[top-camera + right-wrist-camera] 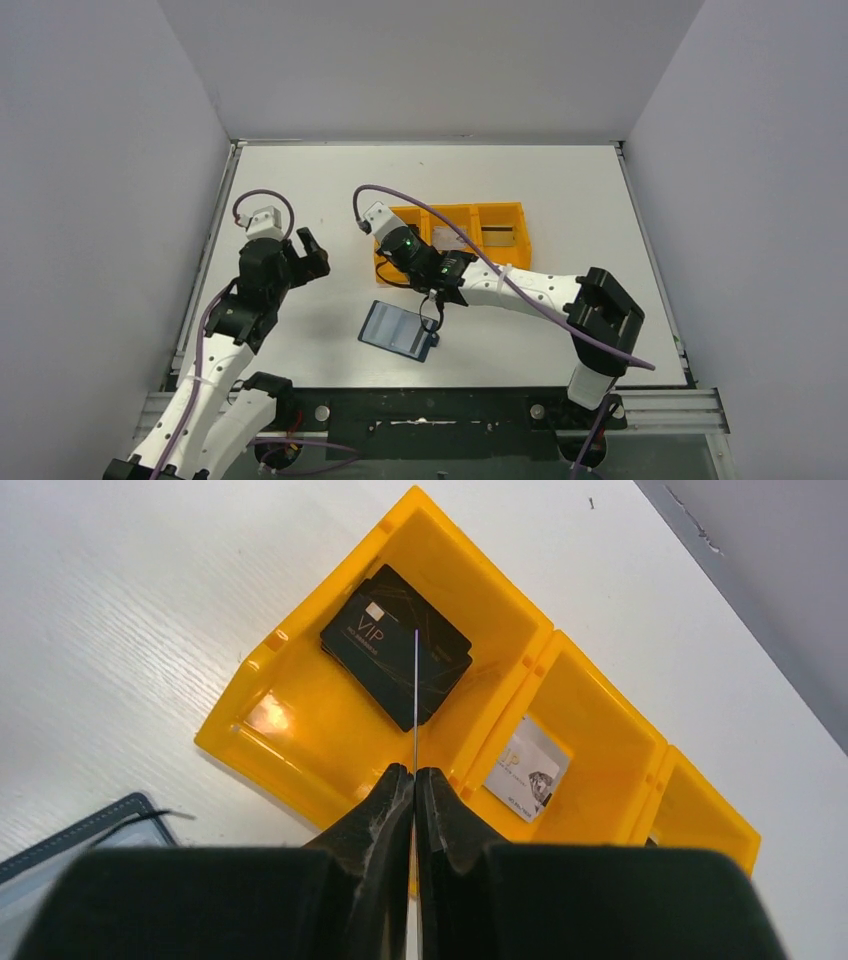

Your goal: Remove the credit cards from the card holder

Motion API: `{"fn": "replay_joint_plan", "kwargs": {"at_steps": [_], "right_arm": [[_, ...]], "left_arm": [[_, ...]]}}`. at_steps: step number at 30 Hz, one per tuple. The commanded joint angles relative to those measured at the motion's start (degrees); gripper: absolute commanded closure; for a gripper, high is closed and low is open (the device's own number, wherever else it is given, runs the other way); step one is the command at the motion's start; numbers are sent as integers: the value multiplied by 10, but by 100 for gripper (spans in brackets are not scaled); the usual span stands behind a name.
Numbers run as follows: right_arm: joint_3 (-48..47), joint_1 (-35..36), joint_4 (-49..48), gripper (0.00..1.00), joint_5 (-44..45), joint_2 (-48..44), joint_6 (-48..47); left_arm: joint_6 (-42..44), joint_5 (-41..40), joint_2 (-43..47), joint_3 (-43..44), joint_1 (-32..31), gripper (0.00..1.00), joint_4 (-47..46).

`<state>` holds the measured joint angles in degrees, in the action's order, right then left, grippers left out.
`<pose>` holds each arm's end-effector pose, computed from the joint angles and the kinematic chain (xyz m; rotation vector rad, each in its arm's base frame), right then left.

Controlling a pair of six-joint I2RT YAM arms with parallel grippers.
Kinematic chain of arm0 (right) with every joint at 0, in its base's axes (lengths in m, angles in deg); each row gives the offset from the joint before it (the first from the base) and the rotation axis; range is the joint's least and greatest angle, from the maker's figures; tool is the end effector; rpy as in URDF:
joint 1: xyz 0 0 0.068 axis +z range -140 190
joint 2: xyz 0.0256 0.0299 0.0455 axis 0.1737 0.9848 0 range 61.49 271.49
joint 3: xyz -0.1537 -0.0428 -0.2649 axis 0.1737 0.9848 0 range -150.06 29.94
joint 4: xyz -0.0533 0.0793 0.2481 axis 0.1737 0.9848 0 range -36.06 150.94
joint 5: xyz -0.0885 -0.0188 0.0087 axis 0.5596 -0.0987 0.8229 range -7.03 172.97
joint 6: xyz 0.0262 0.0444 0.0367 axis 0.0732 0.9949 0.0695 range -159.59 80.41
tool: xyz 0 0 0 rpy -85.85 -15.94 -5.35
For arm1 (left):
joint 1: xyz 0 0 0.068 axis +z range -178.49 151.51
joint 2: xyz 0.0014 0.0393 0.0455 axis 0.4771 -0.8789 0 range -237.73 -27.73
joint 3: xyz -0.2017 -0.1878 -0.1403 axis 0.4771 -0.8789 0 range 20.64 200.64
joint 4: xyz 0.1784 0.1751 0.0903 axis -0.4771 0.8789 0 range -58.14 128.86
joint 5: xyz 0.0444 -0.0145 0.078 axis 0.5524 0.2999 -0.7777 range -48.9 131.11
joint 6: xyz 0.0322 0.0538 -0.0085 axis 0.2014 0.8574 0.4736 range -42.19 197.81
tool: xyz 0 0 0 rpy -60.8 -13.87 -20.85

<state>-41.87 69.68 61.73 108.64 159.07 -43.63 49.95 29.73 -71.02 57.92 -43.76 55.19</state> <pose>0.2247 0.3424 0.2928 -0.8810 1.8995 0.1017 0.1579 -0.0333 0.2941 -0.3483 2.0525 -0.2543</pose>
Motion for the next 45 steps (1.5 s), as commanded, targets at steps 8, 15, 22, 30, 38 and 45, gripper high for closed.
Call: {"fn": "replay_joint_plan", "kwargs": {"at_steps": [8,15,22,30,38,45], "right_arm": [[-29,-19,-69,100,-25,46,-157],[-52,-50,-81,100,-64,87,-218],[-87,-59,-93,100,-69,138,-274],[-133,-62,-88,99,-30,202,-312],[-144,-61,-92,96,-19,220,-313],[-143,-64,-74,86,-42,217,-278]], "left_arm": [[-11,-99,54,6,2,11,-5],[-18,-127,62,11,2,11,8],[-24,-152,94,9,2,10,14],[-19,-144,102,9,3,10,13],[-17,-147,110,10,3,10,16],[-16,-141,111,8,3,10,14]]}}
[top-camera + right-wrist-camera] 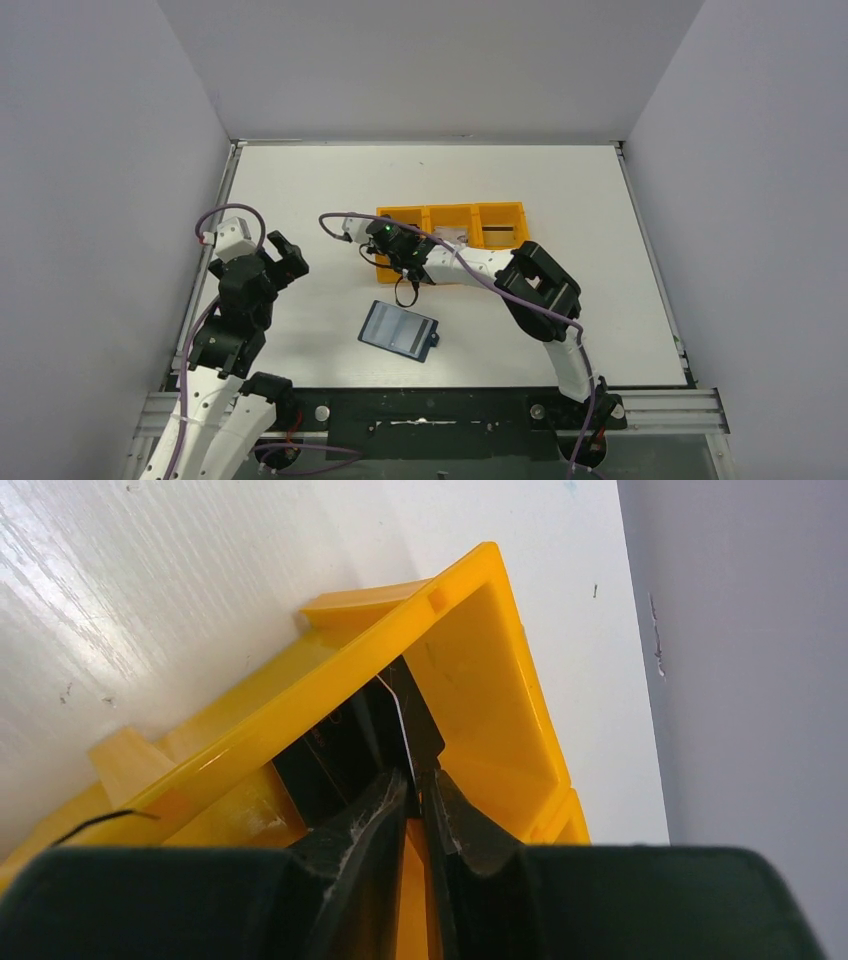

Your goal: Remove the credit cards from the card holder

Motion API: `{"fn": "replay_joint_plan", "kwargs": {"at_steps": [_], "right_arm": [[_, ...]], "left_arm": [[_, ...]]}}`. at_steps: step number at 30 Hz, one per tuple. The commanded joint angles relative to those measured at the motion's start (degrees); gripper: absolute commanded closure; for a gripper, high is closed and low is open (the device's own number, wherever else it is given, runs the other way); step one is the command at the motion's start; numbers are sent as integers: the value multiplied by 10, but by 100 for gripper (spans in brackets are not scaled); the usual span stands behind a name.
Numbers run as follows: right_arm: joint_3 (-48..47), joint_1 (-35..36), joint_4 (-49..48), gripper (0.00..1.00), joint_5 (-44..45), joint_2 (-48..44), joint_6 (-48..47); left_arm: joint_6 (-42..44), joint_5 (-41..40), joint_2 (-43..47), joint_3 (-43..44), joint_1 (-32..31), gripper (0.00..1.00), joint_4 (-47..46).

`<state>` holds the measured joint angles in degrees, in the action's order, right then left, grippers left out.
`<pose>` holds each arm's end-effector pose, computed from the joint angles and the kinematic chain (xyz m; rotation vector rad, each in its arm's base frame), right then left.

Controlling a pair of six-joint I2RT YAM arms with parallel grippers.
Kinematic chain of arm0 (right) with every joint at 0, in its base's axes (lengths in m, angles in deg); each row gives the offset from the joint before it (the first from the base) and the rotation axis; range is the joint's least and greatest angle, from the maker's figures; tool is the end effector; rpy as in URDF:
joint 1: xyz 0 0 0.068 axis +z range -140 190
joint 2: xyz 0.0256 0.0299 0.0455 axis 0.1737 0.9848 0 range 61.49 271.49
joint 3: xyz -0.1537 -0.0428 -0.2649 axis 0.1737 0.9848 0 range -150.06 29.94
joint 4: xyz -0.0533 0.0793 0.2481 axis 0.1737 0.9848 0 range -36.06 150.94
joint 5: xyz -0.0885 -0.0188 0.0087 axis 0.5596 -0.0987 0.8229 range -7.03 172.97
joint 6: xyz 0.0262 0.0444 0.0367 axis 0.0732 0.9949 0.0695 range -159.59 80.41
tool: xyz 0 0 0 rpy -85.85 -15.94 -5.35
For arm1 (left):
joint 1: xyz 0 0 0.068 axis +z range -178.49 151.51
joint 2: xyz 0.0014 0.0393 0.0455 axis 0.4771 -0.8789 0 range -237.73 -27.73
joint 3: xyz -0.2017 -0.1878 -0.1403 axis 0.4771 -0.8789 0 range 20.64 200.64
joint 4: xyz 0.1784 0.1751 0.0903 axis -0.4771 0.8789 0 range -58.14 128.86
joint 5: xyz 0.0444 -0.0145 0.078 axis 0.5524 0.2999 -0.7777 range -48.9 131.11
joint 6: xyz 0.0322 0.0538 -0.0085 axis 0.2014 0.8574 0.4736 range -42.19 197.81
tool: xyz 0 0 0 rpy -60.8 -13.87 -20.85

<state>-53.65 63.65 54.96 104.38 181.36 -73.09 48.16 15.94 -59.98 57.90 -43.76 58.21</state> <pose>0.3118 0.3937 0.2033 -1.3476 1.7112 -0.2158 0.1195 -0.0113 0.3129 -0.5213 1.8353 -0.1029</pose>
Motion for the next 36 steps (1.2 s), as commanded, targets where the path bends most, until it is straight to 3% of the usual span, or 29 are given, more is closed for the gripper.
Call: {"fn": "replay_joint_plan", "kwargs": {"at_steps": [1,8,27,30,33,36], "right_arm": [[-26,-4,-4,86,0,-5,21],[-18,-8,-2,86,-19,-11,60],[0,-20,21,86,-72,-2,32],[-7,-20,47,90,-102,-1,33],[-10,-20,44,98,-90,3,35],[-11,-20,35,100,-80,5,31]], "left_arm": [[2,-2,1,9,3,10,-15],[1,-3,6,10,3,10,-8],[5,7,4,6,3,10,-14],[6,9,4,6,3,10,-16],[6,10,3,6,3,10,-17],[6,9,2,6,3,10,-17]]}}
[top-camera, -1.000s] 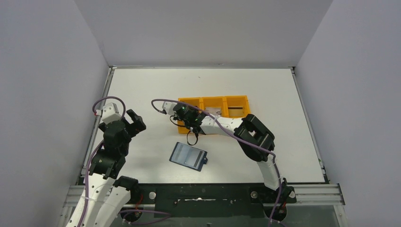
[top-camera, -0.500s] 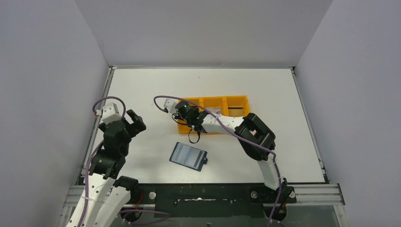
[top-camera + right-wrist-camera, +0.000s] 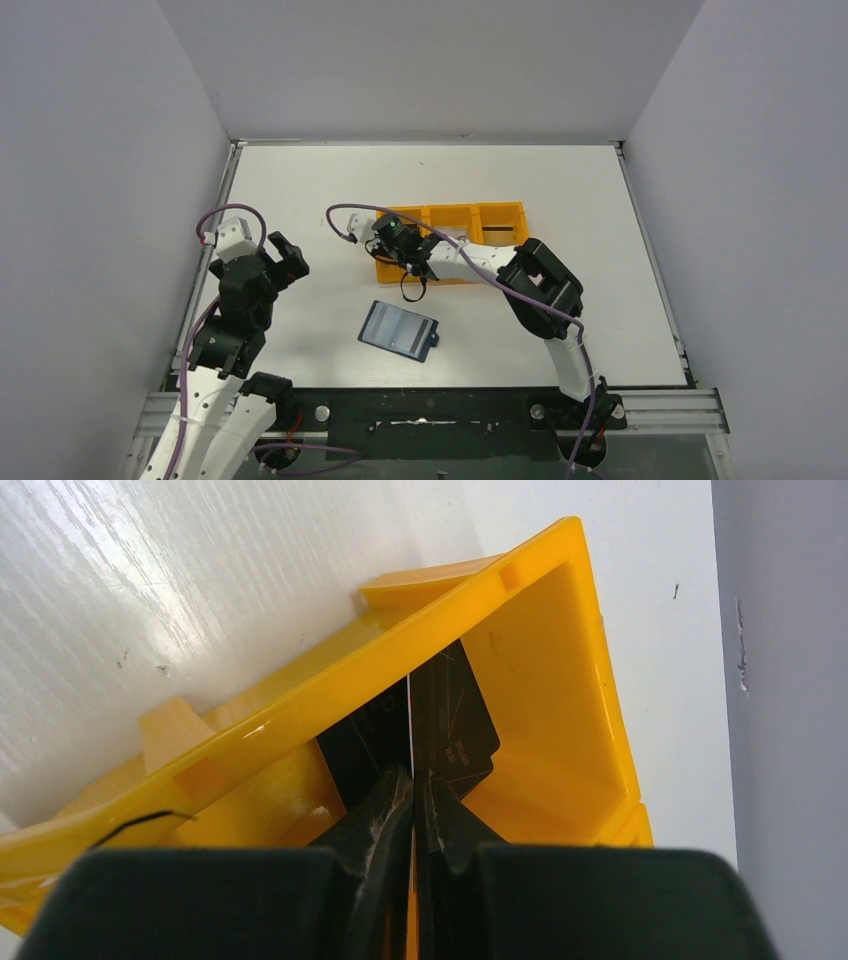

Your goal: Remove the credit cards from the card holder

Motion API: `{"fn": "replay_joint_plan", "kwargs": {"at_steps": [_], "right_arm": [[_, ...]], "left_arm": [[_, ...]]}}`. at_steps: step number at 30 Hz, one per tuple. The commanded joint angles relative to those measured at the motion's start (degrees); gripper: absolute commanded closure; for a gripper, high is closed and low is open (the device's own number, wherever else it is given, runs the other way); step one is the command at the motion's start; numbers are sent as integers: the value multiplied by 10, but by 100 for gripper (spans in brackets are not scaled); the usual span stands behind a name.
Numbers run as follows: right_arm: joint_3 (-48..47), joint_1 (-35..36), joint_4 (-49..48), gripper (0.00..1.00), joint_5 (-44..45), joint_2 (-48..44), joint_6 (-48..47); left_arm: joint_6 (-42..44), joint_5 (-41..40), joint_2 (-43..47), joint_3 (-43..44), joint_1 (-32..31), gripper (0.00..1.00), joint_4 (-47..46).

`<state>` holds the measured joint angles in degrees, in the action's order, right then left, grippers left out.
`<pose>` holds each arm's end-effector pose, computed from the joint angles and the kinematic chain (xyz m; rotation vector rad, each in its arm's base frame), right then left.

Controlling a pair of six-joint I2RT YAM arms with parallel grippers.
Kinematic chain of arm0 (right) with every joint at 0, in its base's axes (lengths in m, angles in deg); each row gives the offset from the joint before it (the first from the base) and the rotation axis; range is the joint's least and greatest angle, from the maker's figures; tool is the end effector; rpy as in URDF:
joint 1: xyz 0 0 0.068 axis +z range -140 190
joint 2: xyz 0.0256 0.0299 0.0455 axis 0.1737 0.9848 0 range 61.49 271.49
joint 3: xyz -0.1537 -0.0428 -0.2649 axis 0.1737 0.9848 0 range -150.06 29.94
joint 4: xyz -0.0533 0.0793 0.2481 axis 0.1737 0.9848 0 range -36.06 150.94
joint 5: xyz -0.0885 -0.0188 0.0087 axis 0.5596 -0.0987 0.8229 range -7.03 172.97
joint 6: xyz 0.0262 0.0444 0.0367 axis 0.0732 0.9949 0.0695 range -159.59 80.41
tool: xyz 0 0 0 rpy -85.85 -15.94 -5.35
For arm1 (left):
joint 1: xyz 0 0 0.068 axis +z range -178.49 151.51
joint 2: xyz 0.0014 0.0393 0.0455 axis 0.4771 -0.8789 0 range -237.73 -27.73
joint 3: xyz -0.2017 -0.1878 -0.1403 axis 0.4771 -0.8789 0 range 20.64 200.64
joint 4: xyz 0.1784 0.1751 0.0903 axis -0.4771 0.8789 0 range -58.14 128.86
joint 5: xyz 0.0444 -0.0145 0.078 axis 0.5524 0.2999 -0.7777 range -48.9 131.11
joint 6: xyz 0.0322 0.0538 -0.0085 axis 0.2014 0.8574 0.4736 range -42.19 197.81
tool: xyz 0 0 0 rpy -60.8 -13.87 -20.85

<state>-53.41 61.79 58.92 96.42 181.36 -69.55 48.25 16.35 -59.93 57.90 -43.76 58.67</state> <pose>0.3166 0.3838 0.1943 -1.3934 1.7945 -0.0692 0.1191 -0.0115 0.3120 -0.5153 1.8449 -0.1051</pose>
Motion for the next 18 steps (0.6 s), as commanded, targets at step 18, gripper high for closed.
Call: {"fn": "replay_joint_plan", "kwargs": {"at_steps": [18], "right_arm": [[100,-4,-143,100,-70,-55,-125]], "left_arm": [[6,7,-2,6,3,10,-24]]}}
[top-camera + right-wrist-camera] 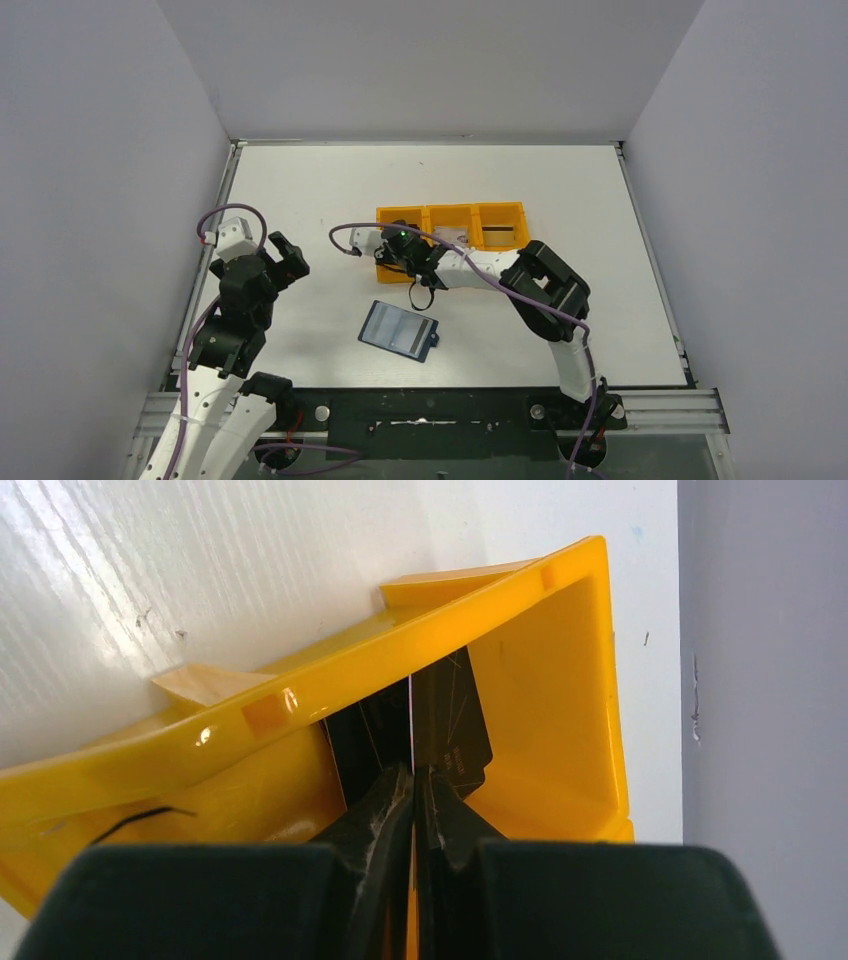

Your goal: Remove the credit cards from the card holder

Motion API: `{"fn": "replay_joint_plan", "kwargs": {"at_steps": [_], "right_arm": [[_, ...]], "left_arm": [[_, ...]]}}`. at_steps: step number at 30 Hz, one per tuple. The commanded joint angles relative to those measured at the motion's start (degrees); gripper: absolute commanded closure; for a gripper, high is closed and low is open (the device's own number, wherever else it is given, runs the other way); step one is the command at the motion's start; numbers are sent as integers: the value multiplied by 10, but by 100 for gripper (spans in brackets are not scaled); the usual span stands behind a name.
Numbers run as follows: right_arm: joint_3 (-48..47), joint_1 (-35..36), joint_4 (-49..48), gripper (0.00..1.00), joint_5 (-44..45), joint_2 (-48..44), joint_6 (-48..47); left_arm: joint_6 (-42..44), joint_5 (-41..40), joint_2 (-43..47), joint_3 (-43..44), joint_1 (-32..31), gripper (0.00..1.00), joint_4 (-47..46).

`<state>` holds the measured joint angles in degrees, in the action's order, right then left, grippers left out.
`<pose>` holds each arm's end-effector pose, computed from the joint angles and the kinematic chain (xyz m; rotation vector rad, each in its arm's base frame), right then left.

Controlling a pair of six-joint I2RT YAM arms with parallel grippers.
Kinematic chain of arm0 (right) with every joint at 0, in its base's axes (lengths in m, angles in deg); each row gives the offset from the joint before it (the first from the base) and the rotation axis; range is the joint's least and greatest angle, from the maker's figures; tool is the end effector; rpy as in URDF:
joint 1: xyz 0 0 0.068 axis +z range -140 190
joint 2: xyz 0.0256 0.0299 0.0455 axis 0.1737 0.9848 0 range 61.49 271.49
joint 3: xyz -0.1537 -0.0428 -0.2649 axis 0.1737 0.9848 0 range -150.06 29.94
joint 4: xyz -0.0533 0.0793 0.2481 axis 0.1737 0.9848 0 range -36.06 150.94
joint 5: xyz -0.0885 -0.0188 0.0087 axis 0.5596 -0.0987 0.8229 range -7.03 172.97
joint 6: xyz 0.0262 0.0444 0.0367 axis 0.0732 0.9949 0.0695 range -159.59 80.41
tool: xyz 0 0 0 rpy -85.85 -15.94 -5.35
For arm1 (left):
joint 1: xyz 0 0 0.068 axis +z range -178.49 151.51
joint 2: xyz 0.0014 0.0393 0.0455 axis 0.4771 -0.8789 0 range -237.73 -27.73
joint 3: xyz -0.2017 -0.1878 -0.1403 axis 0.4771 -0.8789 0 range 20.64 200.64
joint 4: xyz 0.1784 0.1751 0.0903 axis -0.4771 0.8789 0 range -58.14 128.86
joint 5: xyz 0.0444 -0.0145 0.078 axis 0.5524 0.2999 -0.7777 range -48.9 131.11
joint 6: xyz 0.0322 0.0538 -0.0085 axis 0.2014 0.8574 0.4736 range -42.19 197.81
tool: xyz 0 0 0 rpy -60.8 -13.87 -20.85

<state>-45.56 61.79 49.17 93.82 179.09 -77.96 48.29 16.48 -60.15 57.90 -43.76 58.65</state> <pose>0.3054 0.3731 0.1840 -1.4896 1.6323 -0.0806 0.1198 -0.0119 0.3117 -0.5131 1.8491 -0.1051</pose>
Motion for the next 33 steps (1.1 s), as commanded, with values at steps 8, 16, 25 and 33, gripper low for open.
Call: {"fn": "replay_joint_plan", "kwargs": {"at_steps": [8,16,25,33], "right_arm": [[40,-16,-34,100,-97,-33,-93],[36,-24,-49,91,-61,-25,-68],[25,-25,-60,81,-32,-17,-39],[-4,-30,-61,78,21,7,-36]], "left_arm": [[8,6,2,6,2,10,-24],[8,5,1,6,2,10,-24],[8,10,-1,6,3,10,-25],[9,12,-2,6,3,10,-27]]}}
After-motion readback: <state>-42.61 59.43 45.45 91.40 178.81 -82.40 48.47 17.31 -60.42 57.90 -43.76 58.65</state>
